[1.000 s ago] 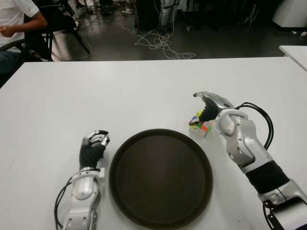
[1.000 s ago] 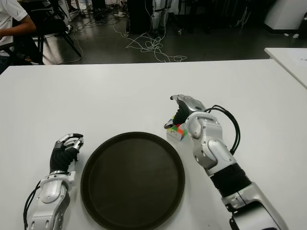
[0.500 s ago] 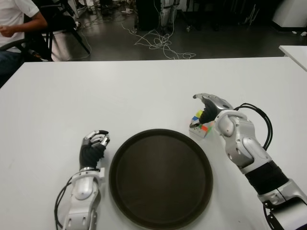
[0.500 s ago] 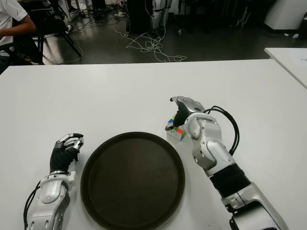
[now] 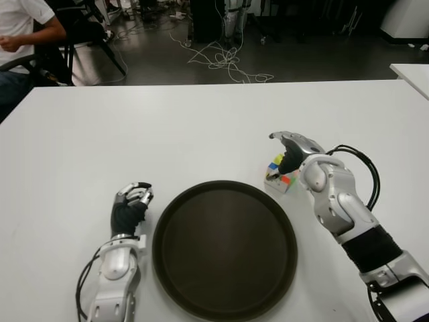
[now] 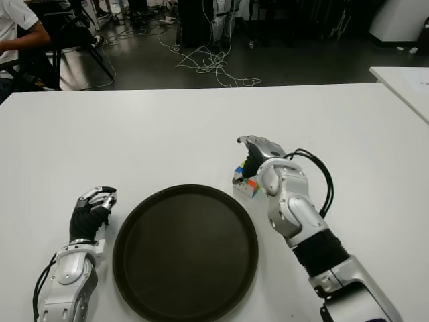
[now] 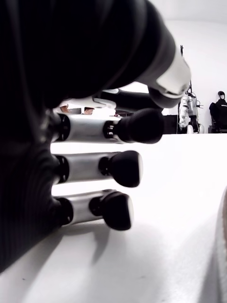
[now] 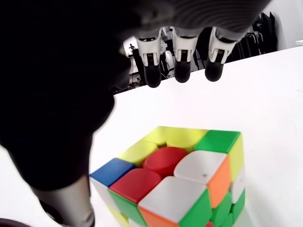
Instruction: Pick up the Rubik's Cube and put it in the plate
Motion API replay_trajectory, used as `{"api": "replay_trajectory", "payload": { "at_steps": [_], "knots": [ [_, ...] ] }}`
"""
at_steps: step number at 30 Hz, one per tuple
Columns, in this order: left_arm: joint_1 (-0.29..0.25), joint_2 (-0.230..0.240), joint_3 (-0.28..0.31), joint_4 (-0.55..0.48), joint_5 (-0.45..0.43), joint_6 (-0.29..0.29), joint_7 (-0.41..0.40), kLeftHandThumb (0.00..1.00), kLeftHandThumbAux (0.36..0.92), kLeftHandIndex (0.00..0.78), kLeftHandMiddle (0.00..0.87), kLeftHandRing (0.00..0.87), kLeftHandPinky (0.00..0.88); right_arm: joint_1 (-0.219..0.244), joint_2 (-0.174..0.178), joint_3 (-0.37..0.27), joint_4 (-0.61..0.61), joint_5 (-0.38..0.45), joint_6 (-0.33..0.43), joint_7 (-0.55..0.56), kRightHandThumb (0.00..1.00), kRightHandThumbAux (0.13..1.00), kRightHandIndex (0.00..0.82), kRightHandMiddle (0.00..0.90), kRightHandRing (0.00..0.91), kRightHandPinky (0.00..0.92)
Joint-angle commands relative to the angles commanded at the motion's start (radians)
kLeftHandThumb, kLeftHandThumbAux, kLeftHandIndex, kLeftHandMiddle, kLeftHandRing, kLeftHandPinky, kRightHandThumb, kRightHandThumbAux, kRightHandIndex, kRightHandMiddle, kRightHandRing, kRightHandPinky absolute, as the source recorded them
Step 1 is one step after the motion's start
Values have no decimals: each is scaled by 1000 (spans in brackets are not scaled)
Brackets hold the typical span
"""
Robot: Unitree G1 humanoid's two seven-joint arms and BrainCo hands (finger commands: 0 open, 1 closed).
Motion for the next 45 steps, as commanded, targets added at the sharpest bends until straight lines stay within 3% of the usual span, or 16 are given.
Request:
{"api": "replay_trajectory", "payload": {
  "at_steps": [13, 45],
  "knots": [
    [2, 4, -5, 14, 16, -43, -2, 711, 705, 444, 813, 823, 815, 24, 13, -15, 4, 27, -14, -31, 0, 832, 32, 40, 38, 39],
    [1, 4, 1, 18, 29, -41, 5, 712, 704, 444, 807, 820, 810, 36, -8, 8, -6, 7, 23, -20, 0, 751, 0, 8, 5, 15]
  ]
}}
